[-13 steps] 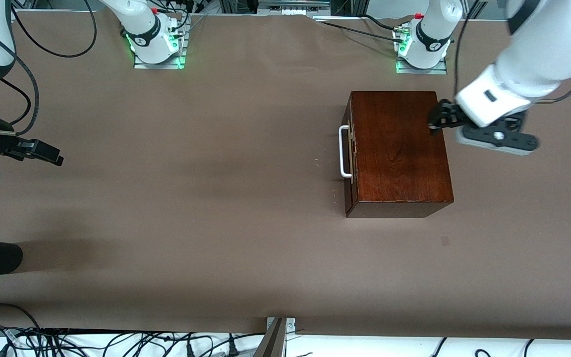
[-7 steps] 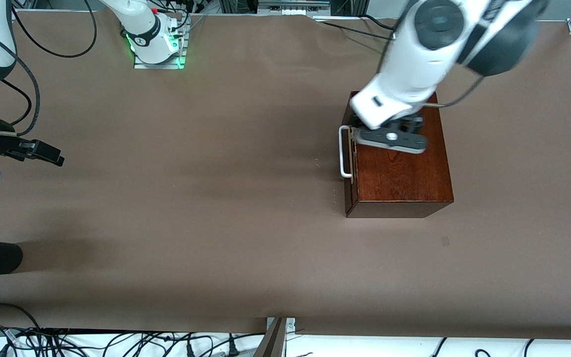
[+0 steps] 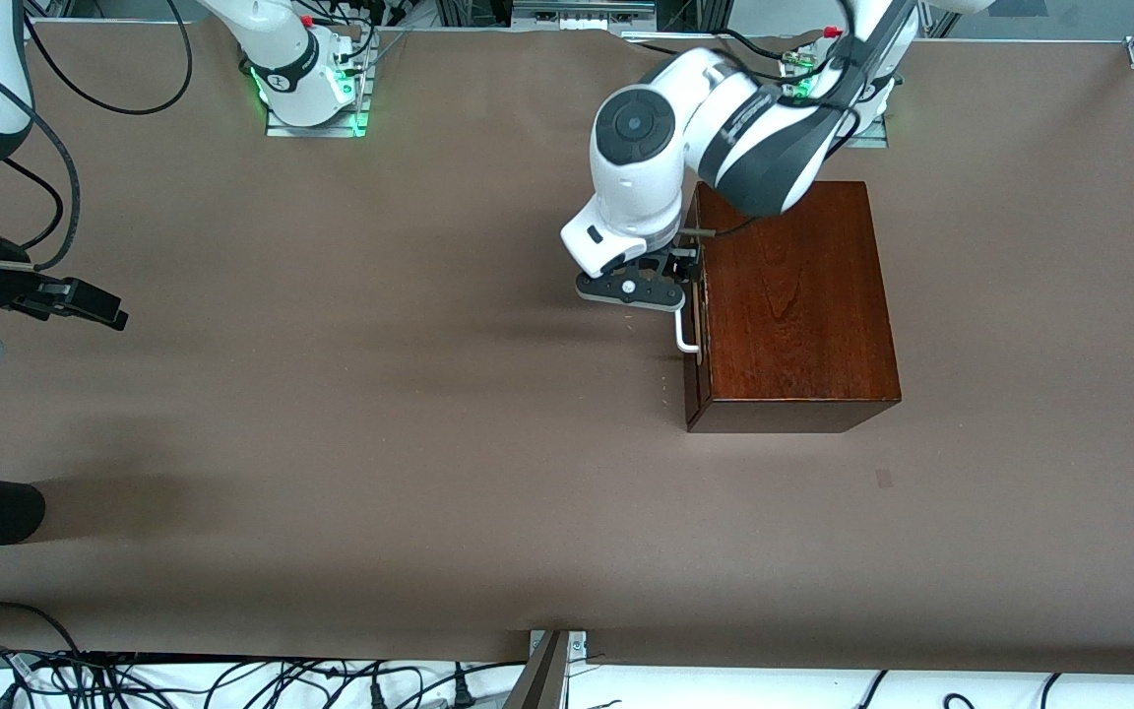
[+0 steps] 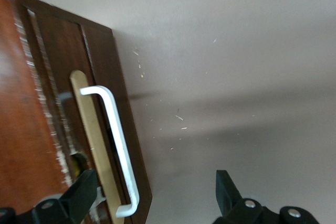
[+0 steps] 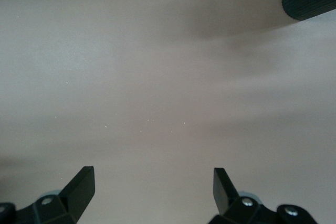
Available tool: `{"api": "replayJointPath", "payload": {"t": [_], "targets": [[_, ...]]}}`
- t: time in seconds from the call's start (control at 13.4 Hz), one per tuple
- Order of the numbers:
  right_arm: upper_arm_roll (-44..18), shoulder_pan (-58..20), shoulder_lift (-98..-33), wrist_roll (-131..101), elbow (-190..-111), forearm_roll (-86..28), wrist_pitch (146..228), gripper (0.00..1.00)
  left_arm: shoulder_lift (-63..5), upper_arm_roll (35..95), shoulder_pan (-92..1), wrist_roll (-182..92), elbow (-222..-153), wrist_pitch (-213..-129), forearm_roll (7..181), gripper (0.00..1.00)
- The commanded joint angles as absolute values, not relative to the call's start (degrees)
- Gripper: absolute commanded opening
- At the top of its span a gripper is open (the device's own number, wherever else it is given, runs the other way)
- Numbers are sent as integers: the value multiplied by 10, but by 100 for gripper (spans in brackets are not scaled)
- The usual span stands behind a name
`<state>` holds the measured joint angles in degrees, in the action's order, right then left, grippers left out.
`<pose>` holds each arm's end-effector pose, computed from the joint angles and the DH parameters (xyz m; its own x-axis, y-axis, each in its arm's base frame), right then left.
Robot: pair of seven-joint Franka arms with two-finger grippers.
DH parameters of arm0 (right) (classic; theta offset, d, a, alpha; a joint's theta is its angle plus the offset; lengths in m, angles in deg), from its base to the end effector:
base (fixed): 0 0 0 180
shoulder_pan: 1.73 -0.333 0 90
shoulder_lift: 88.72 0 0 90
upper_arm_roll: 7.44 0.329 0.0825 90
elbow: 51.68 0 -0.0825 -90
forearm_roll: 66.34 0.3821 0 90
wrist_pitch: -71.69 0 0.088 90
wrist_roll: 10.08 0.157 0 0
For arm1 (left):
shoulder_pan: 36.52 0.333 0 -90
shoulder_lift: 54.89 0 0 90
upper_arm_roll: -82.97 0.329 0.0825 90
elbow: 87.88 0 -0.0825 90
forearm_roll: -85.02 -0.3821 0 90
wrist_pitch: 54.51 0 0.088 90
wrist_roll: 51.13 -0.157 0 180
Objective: Open drawer, take yellow block, close drawer
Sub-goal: 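Move the left gripper over the box to the white drawer handle, then close the left gripper around the white drawer handle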
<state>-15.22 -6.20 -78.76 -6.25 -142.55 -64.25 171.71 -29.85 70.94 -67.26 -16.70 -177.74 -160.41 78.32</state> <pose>0.6140 -0.0254 0.4947 0.9916 -0.1289 -0.0133 -0.1290 -0.9916 -0.0116 0.5021 -0.4254 0.3463 0.9799 -0.1660 -0.1104 -0.1769 -0.9794 -0.0978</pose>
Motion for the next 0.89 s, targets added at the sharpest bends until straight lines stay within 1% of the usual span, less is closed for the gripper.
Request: {"api": "replayJointPath", "payload": {"t": [0.0,0.15,0.37,0.82], "targets": [[-153,-61,-787,-73,-1422,-631,1713,100,-309,711,-674,-162,-1836,-1632,769,100],[-153,-61,-787,-73,-1422,-632,1713,100,-309,711,-673,-161,-1857,-1645,769,100],[-153,-61,-786,-73,-1422,-631,1713,100,-309,712,-668,-161,-1892,-1687,762,100],[-153,-61,-786,-73,-1422,-631,1713,100,-296,717,-667,-161,-1895,-1710,736,100]]}}
